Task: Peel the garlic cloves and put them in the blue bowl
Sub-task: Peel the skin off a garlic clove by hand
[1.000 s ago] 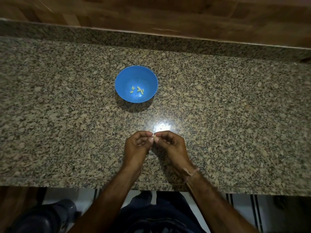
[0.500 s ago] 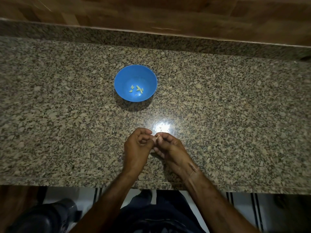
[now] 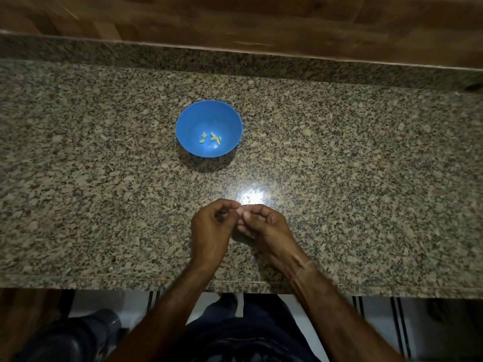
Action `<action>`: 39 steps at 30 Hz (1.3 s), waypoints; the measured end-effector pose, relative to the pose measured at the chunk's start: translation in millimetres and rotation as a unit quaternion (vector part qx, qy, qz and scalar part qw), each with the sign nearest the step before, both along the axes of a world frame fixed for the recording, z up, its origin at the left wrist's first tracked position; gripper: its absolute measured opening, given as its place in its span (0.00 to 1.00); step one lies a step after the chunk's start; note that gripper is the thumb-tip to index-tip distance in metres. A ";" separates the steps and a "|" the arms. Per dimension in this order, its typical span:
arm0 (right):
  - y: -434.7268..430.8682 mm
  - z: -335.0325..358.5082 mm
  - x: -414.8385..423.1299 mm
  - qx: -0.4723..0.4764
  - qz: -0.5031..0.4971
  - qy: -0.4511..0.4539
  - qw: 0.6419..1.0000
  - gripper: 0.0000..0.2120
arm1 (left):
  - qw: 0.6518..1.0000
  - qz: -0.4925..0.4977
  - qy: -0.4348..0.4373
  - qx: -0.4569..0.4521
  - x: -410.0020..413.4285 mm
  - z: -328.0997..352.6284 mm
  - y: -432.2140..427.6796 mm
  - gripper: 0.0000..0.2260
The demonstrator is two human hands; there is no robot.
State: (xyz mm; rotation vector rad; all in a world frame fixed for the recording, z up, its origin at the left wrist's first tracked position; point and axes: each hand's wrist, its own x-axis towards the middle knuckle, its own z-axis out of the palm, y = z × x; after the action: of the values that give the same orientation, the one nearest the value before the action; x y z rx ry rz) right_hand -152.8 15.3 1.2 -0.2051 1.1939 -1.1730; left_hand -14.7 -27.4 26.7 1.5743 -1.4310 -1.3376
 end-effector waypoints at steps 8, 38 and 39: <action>1.6 5.6 -0.2 -0.023 -0.004 0.091 0.996 0.07 | 1.000 -0.010 -0.008 0.005 2.2 -0.4 -1.1 0.04; 0.9 6.2 -11.6 -0.087 0.051 0.224 0.969 0.07 | 0.998 -0.014 0.051 0.046 3.3 -10.4 -5.0 0.06; 0.1 6.1 -11.7 -0.092 0.053 0.246 0.963 0.06 | 0.996 0.000 0.066 0.060 3.3 -10.3 -5.4 0.06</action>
State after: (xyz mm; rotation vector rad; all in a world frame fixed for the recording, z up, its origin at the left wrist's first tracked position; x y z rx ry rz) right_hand -164.6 15.4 7.2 -0.7273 1.4814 -1.1721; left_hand -11.4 -32.9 16.3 1.5313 -1.2913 -1.5230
